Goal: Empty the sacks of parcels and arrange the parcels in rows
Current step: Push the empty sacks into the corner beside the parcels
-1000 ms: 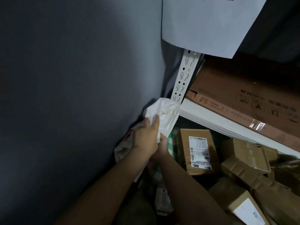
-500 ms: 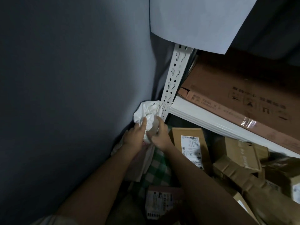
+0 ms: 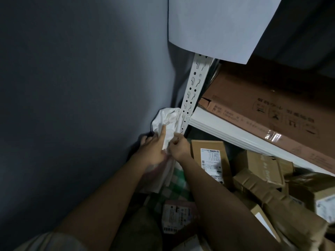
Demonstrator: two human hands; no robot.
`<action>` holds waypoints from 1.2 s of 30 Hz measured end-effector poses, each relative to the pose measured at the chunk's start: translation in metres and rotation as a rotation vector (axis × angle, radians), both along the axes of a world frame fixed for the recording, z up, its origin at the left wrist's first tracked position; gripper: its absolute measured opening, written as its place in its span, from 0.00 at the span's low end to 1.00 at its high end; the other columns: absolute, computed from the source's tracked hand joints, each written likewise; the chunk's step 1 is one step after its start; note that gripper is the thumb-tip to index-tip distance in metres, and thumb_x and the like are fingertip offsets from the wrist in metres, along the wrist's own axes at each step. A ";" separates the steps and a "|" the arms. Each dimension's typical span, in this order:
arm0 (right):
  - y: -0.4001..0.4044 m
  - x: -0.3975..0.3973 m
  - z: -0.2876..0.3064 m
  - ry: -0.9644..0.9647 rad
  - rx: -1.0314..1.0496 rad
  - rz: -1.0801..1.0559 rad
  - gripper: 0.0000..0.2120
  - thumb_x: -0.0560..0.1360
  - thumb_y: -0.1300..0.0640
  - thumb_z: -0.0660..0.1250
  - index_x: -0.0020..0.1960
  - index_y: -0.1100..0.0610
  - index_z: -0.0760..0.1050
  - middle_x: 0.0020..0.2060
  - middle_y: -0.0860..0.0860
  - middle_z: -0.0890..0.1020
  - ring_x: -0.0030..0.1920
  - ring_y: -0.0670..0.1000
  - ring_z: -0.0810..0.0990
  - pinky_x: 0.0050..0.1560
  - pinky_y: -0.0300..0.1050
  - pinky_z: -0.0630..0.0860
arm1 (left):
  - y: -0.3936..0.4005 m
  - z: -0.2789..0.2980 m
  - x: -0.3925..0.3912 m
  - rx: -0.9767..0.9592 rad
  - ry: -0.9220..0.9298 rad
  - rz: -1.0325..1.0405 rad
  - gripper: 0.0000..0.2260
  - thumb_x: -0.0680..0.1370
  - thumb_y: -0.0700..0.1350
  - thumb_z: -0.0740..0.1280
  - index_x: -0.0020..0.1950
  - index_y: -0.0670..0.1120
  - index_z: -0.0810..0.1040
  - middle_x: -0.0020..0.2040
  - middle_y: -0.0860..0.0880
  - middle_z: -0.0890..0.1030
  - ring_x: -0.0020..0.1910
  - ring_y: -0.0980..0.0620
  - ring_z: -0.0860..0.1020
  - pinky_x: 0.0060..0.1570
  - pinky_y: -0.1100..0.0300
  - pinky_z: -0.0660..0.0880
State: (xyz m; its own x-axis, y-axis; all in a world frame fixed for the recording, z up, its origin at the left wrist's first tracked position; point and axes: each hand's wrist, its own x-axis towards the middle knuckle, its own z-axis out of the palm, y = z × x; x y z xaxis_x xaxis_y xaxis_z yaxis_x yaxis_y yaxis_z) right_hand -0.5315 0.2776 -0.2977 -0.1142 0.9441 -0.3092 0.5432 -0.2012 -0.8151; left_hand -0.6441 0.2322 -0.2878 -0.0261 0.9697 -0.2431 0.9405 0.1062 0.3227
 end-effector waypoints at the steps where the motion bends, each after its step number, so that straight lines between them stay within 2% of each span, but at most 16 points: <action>1: -0.005 0.001 0.007 0.002 -0.006 0.032 0.20 0.78 0.64 0.59 0.70 0.57 0.69 0.55 0.60 0.81 0.56 0.60 0.79 0.59 0.52 0.76 | -0.006 0.004 -0.002 0.013 0.021 0.007 0.42 0.78 0.50 0.62 0.76 0.48 0.30 0.78 0.41 0.56 0.73 0.42 0.62 0.72 0.49 0.53; 5: -0.017 0.001 0.024 -0.003 0.010 0.129 0.28 0.75 0.61 0.63 0.74 0.54 0.62 0.61 0.55 0.77 0.58 0.58 0.78 0.57 0.56 0.77 | -0.022 0.025 -0.007 0.057 0.104 0.022 0.36 0.80 0.49 0.59 0.78 0.48 0.37 0.79 0.43 0.46 0.78 0.45 0.51 0.73 0.51 0.48; 8: -0.035 0.005 0.034 -0.160 0.108 0.170 0.31 0.72 0.57 0.68 0.74 0.55 0.62 0.67 0.56 0.69 0.66 0.59 0.70 0.65 0.54 0.71 | -0.039 0.036 -0.012 0.043 0.091 0.029 0.32 0.80 0.48 0.58 0.79 0.47 0.45 0.79 0.41 0.48 0.77 0.42 0.50 0.74 0.49 0.51; 10: -0.052 0.008 0.044 -0.267 0.132 0.238 0.31 0.73 0.54 0.70 0.72 0.56 0.61 0.68 0.57 0.66 0.67 0.59 0.67 0.67 0.53 0.68 | -0.052 0.039 -0.018 0.066 0.031 0.021 0.30 0.78 0.45 0.60 0.78 0.46 0.52 0.75 0.40 0.55 0.75 0.39 0.56 0.72 0.48 0.59; 11: -0.061 0.010 0.049 -0.269 0.086 0.318 0.33 0.71 0.51 0.71 0.71 0.56 0.61 0.67 0.57 0.66 0.66 0.59 0.68 0.66 0.54 0.70 | -0.058 0.041 -0.021 0.080 0.002 0.023 0.29 0.77 0.43 0.61 0.77 0.45 0.55 0.73 0.40 0.59 0.72 0.38 0.60 0.69 0.48 0.62; 13: -0.089 0.013 0.059 -0.227 -0.150 0.553 0.45 0.64 0.39 0.75 0.73 0.55 0.60 0.69 0.55 0.67 0.67 0.58 0.69 0.65 0.55 0.72 | -0.075 0.049 -0.022 0.075 -0.016 0.054 0.27 0.77 0.41 0.61 0.75 0.44 0.59 0.71 0.40 0.61 0.70 0.39 0.62 0.67 0.49 0.64; 15: -0.116 0.015 0.063 -0.301 -0.419 0.835 0.53 0.62 0.32 0.74 0.77 0.48 0.53 0.76 0.50 0.60 0.74 0.57 0.61 0.71 0.55 0.64 | -0.086 0.051 -0.024 0.027 -0.014 0.074 0.25 0.79 0.41 0.60 0.75 0.43 0.58 0.75 0.41 0.57 0.74 0.41 0.57 0.70 0.51 0.60; 16: -0.128 0.016 0.064 -0.358 -0.492 0.961 0.52 0.66 0.34 0.73 0.79 0.46 0.48 0.78 0.48 0.55 0.77 0.55 0.55 0.75 0.54 0.58 | -0.091 0.051 -0.025 0.000 -0.013 0.068 0.25 0.79 0.41 0.60 0.75 0.43 0.59 0.77 0.41 0.54 0.75 0.42 0.55 0.71 0.51 0.59; 18: -0.145 0.014 0.065 -0.428 -0.459 1.098 0.50 0.71 0.39 0.71 0.79 0.48 0.41 0.79 0.47 0.48 0.78 0.53 0.47 0.75 0.51 0.50 | -0.098 0.050 -0.025 -0.045 -0.008 0.042 0.24 0.78 0.41 0.60 0.74 0.45 0.61 0.77 0.41 0.53 0.75 0.41 0.54 0.72 0.50 0.59; 22: -0.160 0.004 0.053 -0.437 -0.352 1.133 0.55 0.66 0.36 0.75 0.79 0.44 0.41 0.79 0.46 0.47 0.78 0.54 0.46 0.77 0.54 0.52 | -0.117 0.054 -0.020 -0.123 0.025 0.019 0.20 0.80 0.44 0.59 0.73 0.45 0.66 0.76 0.43 0.59 0.73 0.42 0.60 0.70 0.49 0.62; 25: -0.173 0.007 0.037 -0.474 -0.252 1.121 0.58 0.64 0.38 0.77 0.78 0.44 0.41 0.79 0.50 0.47 0.78 0.57 0.46 0.76 0.57 0.55 | -0.134 0.053 -0.024 -0.165 0.015 -0.006 0.15 0.80 0.45 0.60 0.66 0.44 0.73 0.67 0.41 0.69 0.66 0.41 0.69 0.64 0.50 0.68; 26: -0.178 0.006 0.029 -0.453 -0.212 1.096 0.57 0.65 0.42 0.77 0.79 0.47 0.42 0.79 0.53 0.48 0.78 0.58 0.48 0.75 0.57 0.57 | -0.140 0.052 -0.026 -0.161 -0.004 -0.010 0.13 0.79 0.44 0.61 0.61 0.42 0.75 0.63 0.41 0.72 0.62 0.41 0.72 0.61 0.50 0.70; 28: -0.185 0.004 0.018 -0.376 -0.130 1.044 0.50 0.68 0.49 0.78 0.78 0.55 0.49 0.76 0.58 0.59 0.75 0.60 0.57 0.72 0.55 0.63 | -0.148 0.053 -0.030 -0.129 -0.035 -0.008 0.08 0.78 0.43 0.61 0.53 0.41 0.76 0.56 0.40 0.76 0.55 0.41 0.75 0.56 0.51 0.72; 31: -0.187 0.001 0.006 -0.299 0.013 0.978 0.26 0.71 0.58 0.74 0.65 0.64 0.72 0.59 0.61 0.78 0.61 0.59 0.75 0.59 0.47 0.72 | -0.157 0.055 -0.035 -0.110 -0.042 0.004 0.07 0.78 0.41 0.62 0.49 0.39 0.76 0.52 0.39 0.77 0.52 0.41 0.75 0.50 0.54 0.72; 33: -0.182 -0.002 0.001 -0.279 0.059 0.915 0.12 0.74 0.60 0.70 0.53 0.67 0.78 0.50 0.63 0.81 0.51 0.59 0.79 0.51 0.48 0.74 | -0.161 0.052 -0.042 -0.109 -0.065 0.026 0.05 0.77 0.43 0.62 0.47 0.41 0.74 0.52 0.38 0.77 0.53 0.40 0.75 0.51 0.54 0.71; 36: -0.171 -0.010 -0.006 -0.155 0.084 0.747 0.08 0.72 0.64 0.71 0.43 0.70 0.78 0.41 0.63 0.82 0.43 0.58 0.79 0.44 0.47 0.74 | -0.168 0.047 -0.051 -0.105 -0.125 0.083 0.12 0.79 0.47 0.59 0.54 0.41 0.76 0.56 0.41 0.76 0.57 0.41 0.74 0.57 0.51 0.71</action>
State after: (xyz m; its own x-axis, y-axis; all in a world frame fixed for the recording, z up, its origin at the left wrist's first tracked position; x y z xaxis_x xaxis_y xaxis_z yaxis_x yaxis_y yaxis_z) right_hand -0.5412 0.1067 -0.3033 -0.6921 0.6544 -0.3046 0.6202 0.3233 -0.7147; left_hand -0.6948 0.0641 -0.2405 -0.0678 0.9347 -0.3490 0.8803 0.2206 0.4200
